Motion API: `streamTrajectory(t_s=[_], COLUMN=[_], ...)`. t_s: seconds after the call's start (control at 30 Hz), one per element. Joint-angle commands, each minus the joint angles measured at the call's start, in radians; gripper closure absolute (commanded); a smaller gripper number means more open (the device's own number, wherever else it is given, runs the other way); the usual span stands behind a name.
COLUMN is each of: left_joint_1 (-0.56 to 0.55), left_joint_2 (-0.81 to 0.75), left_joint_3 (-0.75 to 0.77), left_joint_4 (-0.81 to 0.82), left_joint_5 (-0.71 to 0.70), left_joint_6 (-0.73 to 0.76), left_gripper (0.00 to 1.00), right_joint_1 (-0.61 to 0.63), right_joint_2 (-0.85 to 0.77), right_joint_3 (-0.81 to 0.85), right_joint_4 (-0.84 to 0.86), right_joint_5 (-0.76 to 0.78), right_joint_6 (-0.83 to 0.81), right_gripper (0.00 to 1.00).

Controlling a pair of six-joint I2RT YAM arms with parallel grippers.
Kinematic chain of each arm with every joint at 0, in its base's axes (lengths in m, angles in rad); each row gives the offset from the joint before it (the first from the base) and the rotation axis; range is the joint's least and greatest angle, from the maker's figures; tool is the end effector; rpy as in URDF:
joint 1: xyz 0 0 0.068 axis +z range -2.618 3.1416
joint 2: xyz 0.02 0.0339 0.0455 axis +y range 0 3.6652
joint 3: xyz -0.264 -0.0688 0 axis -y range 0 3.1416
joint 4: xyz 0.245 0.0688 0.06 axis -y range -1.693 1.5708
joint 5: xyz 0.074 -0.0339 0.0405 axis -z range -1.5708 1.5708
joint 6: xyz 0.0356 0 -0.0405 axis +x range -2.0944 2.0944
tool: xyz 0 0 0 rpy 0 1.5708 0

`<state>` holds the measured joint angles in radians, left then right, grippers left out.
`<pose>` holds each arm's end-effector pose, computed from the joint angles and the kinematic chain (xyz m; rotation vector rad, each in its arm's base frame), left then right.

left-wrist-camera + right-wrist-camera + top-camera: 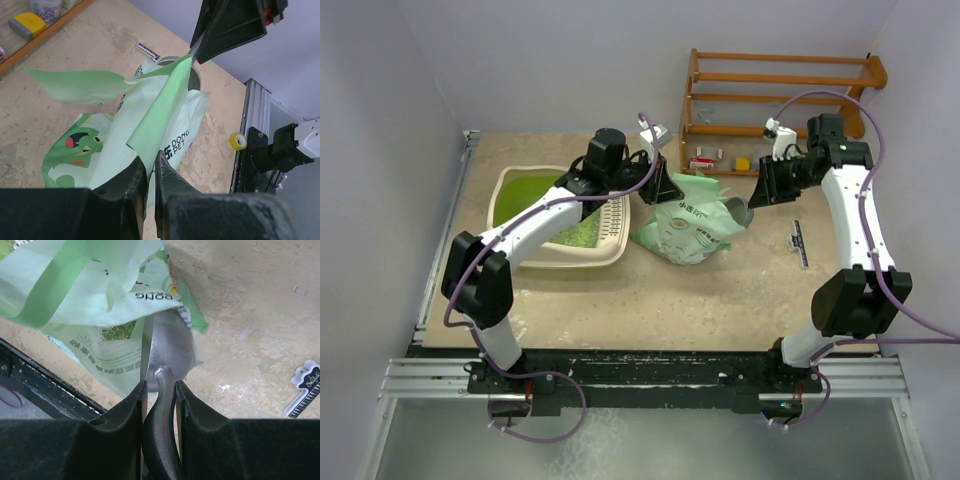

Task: Fill the litter box with clean litter
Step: 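Scoop the cat litter from the cat litter bag.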

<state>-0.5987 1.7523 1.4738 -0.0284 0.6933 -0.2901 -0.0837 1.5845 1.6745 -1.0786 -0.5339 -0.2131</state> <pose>0.3311 -0.2534 0.3329 0.8028 1.8328 -1.2398 0.3202 -0.0087 0.3718 -0.3571 2.4212 0.5517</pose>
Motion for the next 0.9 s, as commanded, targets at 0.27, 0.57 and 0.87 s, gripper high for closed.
streamTrajectory(t_s=[0.27, 0.57, 0.87], left_joint_1=[-0.01, -0.018, -0.019], left_joint_2=[-0.024, -0.021, -0.034], left_joint_3=[0.069, 0.054, 0.027], left_joint_4=[-0.007, 0.01, 0.009], left_joint_5=[0.031, 0.03, 0.023], left_joint_6=[0.028, 0.011, 0.019], left_gripper=[0.96, 0.96, 0.96], right_joint_1=[0.109, 0.201, 0.265], right_joint_2=[0.03, 0.054, 0.09], right_joint_3=[0.013, -0.046, -0.14], right_joint_4=[0.091, 0.176, 0.212], right_joint_5=[0.068, 0.109, 0.189], right_joint_6=[0.025, 0.061, 0.043], right_gripper=[1.0, 1.0, 1.0])
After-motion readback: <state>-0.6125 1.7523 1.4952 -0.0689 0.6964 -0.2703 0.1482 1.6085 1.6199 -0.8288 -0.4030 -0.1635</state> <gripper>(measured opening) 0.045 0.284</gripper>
